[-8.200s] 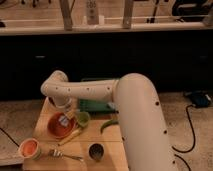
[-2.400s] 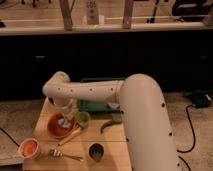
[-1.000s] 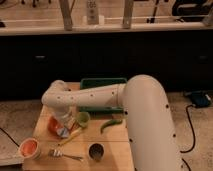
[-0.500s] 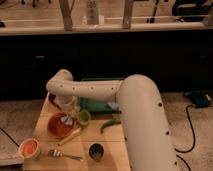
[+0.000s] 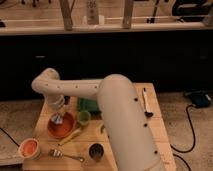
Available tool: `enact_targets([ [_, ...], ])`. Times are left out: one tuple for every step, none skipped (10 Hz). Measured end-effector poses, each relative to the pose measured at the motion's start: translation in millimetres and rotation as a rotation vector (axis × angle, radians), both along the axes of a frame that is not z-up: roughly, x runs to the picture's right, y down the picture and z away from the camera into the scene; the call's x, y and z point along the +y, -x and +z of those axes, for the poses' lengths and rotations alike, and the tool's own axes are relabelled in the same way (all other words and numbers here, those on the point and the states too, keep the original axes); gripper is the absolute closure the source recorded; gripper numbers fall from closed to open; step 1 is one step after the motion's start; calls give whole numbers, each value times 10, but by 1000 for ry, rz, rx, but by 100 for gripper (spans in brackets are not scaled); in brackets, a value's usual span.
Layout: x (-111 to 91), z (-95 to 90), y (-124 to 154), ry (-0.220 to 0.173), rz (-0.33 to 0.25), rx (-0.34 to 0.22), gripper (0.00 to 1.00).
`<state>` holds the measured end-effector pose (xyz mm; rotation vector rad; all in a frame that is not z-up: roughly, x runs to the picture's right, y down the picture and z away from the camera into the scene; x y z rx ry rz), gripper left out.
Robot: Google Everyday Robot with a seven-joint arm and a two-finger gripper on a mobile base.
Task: Wipe red bowl with towel
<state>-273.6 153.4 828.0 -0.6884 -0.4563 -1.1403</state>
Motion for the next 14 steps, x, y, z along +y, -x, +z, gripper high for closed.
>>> enact_targets([
  [68,-38,53,6,-14,-13,100],
  [161,-86,84,11,-26,-32,100],
  [251,-155,75,12,-26,-47,100],
  [340,-216,35,15,-28,-53,100],
  [453,-292,-64,16,-12,-60,100],
  [499,-325,-194,16,2,-57,100],
  [533,-341,-334,16,15,-49,100],
  [553,-352,-522,13,37,-35,100],
  [535,-346,-692,6,63,-17,100],
  [488,-320,-783,0,84,-3,100],
  [435,-285,-819,-6,94,5,100],
  [326,-213,-826,-14,105,8,100],
  [258,-170,-797,-17,102,6,100],
  [209,-146,-717,-18,95,-1,100],
])
